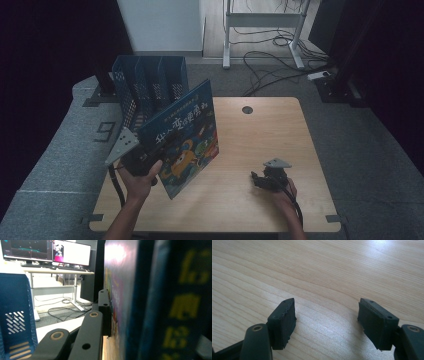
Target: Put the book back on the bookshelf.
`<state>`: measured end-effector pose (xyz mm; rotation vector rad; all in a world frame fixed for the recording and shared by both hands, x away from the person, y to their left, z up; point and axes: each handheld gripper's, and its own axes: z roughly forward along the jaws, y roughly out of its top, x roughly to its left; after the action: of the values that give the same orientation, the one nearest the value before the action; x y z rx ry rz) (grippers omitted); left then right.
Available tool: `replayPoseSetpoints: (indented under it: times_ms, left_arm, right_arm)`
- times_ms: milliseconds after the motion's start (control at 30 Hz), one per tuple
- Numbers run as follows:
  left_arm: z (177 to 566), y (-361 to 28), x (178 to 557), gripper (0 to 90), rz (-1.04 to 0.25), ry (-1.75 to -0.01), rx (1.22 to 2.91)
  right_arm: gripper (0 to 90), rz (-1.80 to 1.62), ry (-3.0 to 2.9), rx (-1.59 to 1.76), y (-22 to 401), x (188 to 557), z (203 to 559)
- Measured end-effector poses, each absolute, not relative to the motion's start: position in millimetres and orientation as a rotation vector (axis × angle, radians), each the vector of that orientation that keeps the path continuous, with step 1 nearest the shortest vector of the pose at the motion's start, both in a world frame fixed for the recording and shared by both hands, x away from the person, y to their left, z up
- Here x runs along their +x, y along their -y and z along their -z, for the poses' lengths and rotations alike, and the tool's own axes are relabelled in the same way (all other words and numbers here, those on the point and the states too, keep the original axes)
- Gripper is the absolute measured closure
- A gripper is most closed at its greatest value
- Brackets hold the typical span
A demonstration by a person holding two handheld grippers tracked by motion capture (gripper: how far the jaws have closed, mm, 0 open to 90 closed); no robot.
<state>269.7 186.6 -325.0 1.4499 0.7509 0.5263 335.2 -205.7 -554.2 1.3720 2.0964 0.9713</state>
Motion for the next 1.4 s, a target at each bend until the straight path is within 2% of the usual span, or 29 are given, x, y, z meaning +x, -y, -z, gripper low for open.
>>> replayPoseSetpoints:
  times_ms: [833,1400]
  left_arm:
    - [308,-232,280,81.8,-0.651,-0.837,1.358]
    - [303,-255,285,81.8,-0.673,-0.883,1.295]
  right_arm:
    - [29.1,-0.965,-2.084,1.387,206,335,554]
    - [28.9,-0.962,-2.082,1.391,206,335,554]
